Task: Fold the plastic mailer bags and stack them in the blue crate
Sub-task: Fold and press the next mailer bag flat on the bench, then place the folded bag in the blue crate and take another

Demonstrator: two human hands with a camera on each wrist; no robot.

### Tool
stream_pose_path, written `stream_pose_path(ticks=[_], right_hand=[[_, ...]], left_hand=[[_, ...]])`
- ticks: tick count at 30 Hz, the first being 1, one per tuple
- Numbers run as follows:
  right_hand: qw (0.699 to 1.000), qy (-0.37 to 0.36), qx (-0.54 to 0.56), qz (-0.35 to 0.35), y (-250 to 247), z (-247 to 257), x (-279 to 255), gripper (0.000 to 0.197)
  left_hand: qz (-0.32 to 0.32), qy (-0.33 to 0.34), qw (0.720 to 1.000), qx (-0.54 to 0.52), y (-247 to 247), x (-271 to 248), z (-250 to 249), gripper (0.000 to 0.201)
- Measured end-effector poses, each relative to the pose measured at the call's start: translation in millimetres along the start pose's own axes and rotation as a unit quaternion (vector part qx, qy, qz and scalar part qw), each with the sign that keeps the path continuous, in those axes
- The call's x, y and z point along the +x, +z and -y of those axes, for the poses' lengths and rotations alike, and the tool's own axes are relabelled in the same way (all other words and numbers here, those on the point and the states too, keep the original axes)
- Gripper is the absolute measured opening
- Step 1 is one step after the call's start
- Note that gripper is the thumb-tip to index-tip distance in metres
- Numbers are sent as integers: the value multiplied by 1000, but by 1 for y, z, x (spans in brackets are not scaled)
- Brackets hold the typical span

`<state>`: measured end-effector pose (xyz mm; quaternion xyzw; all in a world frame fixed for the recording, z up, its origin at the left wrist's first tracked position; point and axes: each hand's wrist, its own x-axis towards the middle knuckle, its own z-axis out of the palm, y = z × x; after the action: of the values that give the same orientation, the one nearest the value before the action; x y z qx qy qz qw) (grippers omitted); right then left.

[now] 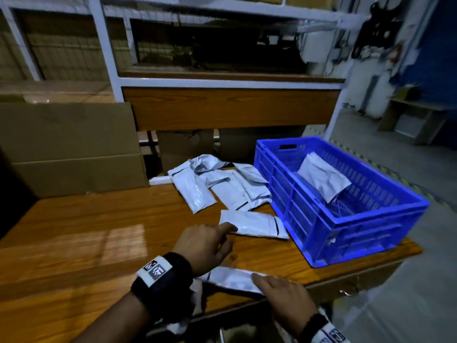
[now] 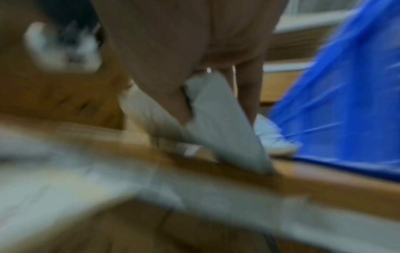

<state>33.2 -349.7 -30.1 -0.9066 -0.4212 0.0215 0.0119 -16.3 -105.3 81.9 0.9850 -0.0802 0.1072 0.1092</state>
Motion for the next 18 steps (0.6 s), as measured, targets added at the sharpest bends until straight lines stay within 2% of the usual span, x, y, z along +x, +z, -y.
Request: stream_pose_path(ticks=[3,6,8,12,15,18], right_hand=[[989,67,115,-58,-43,-25,-24,63],[970,126,164,-126,-104,-49,-54,67],[968,121,145,-166,-150,-65,-69,68],[968,94,56,-226,-230,-113,-75,41],[968,118,-16,-221,-270,-166,-48,36],[979,121,-68,-151,-292,-221,-1,43]], left_hand=[[1,35,999,-36,-18,25,-2,37],[10,60,997,-38,-25,60,-6,33],[21,68,997,-35,-26,86,-9,33],[35,79,996,-36,-16,155,-19,38],[37,76,996,-12,-2,209,-30,48],[65,78,995,7,18,257,-41,53]])
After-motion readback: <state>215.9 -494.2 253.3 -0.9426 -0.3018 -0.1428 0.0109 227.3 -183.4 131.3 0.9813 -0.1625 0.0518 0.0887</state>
